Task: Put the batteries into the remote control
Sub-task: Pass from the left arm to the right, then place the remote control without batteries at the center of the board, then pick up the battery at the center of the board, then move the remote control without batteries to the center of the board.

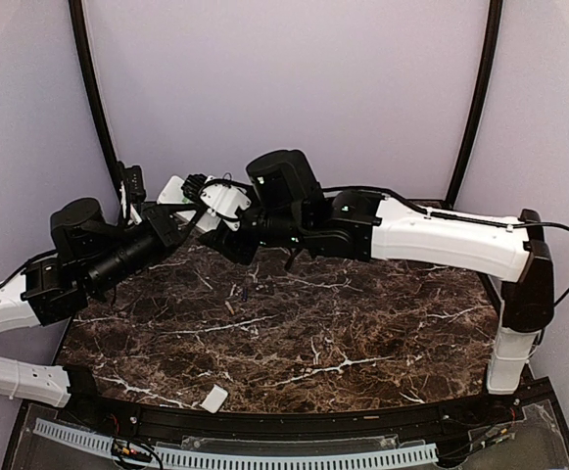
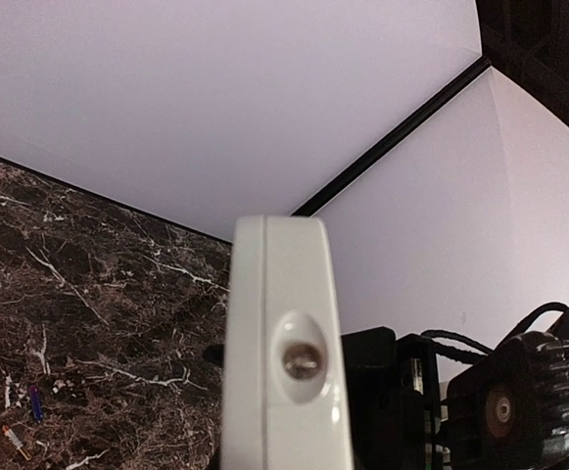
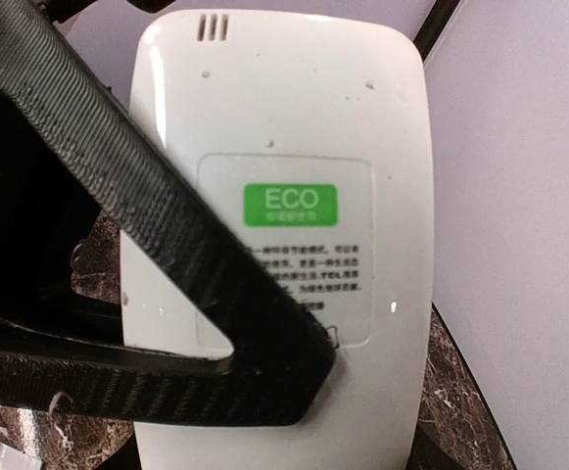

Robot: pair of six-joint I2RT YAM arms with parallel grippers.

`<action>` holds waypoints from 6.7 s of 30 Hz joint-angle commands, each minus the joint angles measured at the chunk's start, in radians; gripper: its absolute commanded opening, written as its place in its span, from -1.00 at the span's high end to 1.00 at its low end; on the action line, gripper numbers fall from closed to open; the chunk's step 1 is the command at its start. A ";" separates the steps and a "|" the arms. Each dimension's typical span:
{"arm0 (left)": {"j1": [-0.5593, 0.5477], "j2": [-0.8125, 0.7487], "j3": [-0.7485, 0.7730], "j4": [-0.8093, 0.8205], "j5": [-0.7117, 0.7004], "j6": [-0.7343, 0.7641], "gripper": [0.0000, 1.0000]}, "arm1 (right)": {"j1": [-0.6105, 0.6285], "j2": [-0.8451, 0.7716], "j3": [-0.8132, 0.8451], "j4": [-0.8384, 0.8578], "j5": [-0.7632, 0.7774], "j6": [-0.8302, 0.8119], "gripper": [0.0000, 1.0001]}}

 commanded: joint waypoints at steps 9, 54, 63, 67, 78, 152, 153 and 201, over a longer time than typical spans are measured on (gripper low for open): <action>-0.003 -0.096 -0.024 -0.072 -0.065 0.052 -0.51 | -0.031 -0.079 -0.039 -0.092 -0.122 -0.077 0.57; 0.008 -0.167 -0.035 -0.462 -0.424 0.249 -0.77 | -0.038 0.304 -0.150 -0.483 -0.079 -0.399 -0.27; 0.077 -0.084 -0.028 -0.494 -0.298 0.256 -0.97 | -0.019 0.246 -0.161 -0.451 -0.058 -0.430 -0.40; 0.142 -0.044 -0.036 -0.522 -0.209 0.234 -0.98 | -0.014 0.168 -0.136 -0.458 -0.163 -0.398 -0.39; 0.420 0.174 -0.175 -0.324 0.057 0.161 -0.94 | -0.129 0.152 0.058 -0.272 -0.039 0.547 -0.09; -0.013 0.397 -0.084 -0.326 0.280 0.719 -0.88 | -0.347 0.029 -0.279 -0.400 -0.245 0.554 1.00; -0.014 0.405 -0.071 -0.340 0.310 0.741 -0.89 | -0.354 0.020 -0.290 -0.404 -0.249 0.547 1.00; 0.008 0.931 0.257 -0.580 0.510 1.140 -0.09 | -0.410 -0.203 -0.647 -0.286 -0.357 0.652 1.00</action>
